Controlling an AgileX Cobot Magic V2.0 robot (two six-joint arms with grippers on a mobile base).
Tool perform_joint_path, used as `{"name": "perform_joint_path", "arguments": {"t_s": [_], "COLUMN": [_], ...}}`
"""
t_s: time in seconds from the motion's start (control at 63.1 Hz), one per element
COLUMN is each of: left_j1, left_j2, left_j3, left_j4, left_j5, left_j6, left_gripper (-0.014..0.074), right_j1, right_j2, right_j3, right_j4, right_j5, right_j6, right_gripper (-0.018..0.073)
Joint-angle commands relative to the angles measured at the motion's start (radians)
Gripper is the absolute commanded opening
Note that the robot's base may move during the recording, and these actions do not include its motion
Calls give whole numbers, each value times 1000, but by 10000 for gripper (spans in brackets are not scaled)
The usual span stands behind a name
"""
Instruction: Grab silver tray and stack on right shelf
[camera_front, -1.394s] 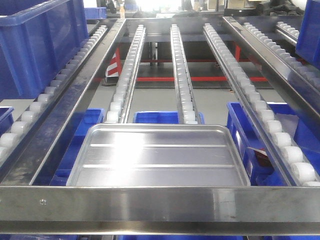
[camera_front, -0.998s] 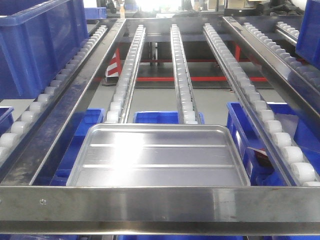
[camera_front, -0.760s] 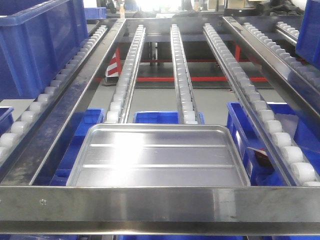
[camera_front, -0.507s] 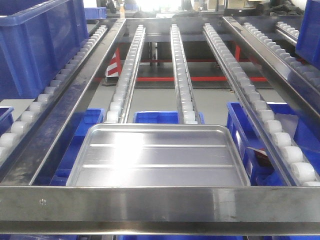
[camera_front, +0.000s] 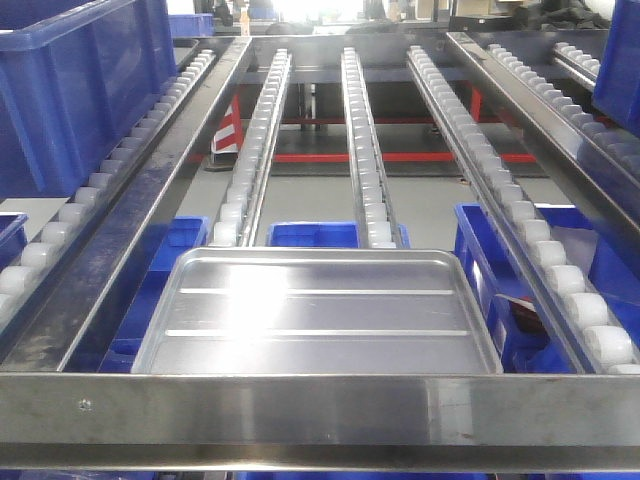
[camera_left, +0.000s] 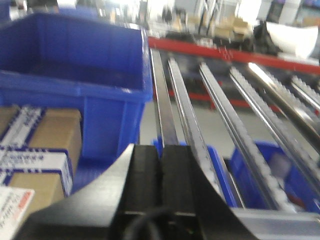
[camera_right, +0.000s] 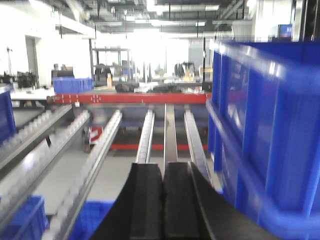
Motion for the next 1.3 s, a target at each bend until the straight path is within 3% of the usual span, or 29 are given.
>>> {"name": "perform_joint_path", "arguments": {"t_s": [0.0, 0.095, 0.238, 0.333, 0.428, 0.475, 0.57, 0.65, 0.713, 0.84, 1.014, 1.125, 1.22, 1.283], "left_j1": [-7, -7, -7, -7, -7, -7, -7, -7, -34, -127, -282, -344, -378, -396], "left_j2": [109, 221, 386, 478, 569, 604, 662, 694, 714, 776, 909, 1008, 1092, 1147], "left_j3": [-140, -223, -298, -327, -349, -349, -349, -349, -349, -354, -463, -566, -643, -689], "left_j4": [-61, -102, -198, -333, -441, -474, -499, -528, -529, -546, -453, -444, -431, -364], "left_j5": [105, 186, 224, 229, 255, 255, 255, 248, 230, 228, 345, 374, 374, 395], "left_j6": [-1, 8, 175, 296, 344, 344, 348, 391, 433, 437, 451, 436, 403, 343], "left_gripper": [-92, -92, -87, 40, 294, 375, 384, 362, 342, 325, 325, 325, 325, 325], "right_j1": [2, 29, 101, 173, 260, 303, 381, 429, 455, 463, 463, 463, 460, 460], "right_j2": [89, 181, 311, 381, 461, 498, 576, 648, 712, 814, 922, 968, 1013, 1054], "right_j3": [-102, -175, -258, -301, -330, -340, -354, -367, -381, -409, -431, -434, -457, -484], "right_j4": [0, 0, 0, 0, 0, 0, 7, 46, 95, 213, 239, 239, 239, 239], "right_j5": [-51, -27, 18, 69, 119, 136, 166, 186, 207, 238, 230, 215, 307, 389], "right_j6": [-8, -8, -8, -8, -8, -8, -8, -8, -8, -8, -8, -8, -8, -8], "right_gripper": [58, 60, 60, 72, 174, 250, 409, 491, 522, 522, 522, 522, 522, 522]}}
